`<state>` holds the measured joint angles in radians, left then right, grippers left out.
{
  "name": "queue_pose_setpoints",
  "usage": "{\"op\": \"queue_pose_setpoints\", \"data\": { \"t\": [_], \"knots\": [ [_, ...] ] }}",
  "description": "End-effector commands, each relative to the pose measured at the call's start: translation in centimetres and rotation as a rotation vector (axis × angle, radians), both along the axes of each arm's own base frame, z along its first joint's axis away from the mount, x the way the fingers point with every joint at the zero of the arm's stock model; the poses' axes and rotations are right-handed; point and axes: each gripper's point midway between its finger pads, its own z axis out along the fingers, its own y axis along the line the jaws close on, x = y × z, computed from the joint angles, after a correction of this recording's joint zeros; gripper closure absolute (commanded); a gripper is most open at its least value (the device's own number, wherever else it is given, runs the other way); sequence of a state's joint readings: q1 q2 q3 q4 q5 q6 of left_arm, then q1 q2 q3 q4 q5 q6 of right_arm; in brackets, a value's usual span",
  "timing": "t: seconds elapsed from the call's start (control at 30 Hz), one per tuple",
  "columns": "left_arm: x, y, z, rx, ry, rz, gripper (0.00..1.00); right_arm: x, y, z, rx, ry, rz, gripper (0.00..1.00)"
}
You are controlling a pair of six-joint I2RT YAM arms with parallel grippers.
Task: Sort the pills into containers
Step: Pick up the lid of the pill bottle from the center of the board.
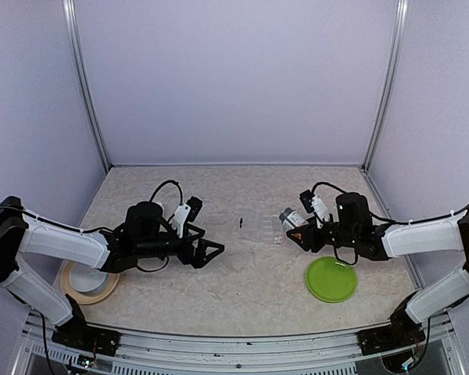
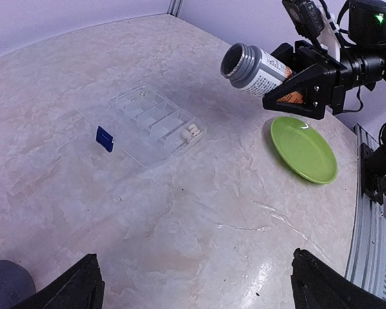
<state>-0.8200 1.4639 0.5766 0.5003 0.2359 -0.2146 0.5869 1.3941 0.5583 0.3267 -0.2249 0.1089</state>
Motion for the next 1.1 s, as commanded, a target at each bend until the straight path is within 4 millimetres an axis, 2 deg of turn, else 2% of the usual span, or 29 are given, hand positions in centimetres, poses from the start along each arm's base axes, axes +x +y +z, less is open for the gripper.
{"op": "queue_pose_setpoints", "data": {
  "t": [0.0, 0.3, 0.73, 0.87, 1.07],
  "knots": [
    [0.2, -0.6, 0.7, -0.005, -0.024, -0.012, 0.01, 0.0, 0.6, 3.5, 0.099, -0.125, 0.015, 0.98],
    [0.2, -0.6, 0.7, -0.006, -0.021, -0.014, 0.01, -1.2, -0.1, 6.9, 0.179, -0.268, 0.024, 1.00],
    [0.7, -0.3, 0.3, 0.006, -0.014, 0.022, 0.01, -4.3, -2.5, 15.3, 0.314, -0.576, 0.017, 1.00],
    [2.1, 0.7, -0.8, 0.036, 0.013, 0.106, 0.01, -5.3, -3.3, 17.1, 0.339, -0.656, 0.014, 1.00],
    [4.9, 3.8, -3.2, 0.099, 0.084, 0.264, 0.01, -7.4, -5.2, 19.7, 0.418, -0.792, -0.019, 1.00]
  ]
}}
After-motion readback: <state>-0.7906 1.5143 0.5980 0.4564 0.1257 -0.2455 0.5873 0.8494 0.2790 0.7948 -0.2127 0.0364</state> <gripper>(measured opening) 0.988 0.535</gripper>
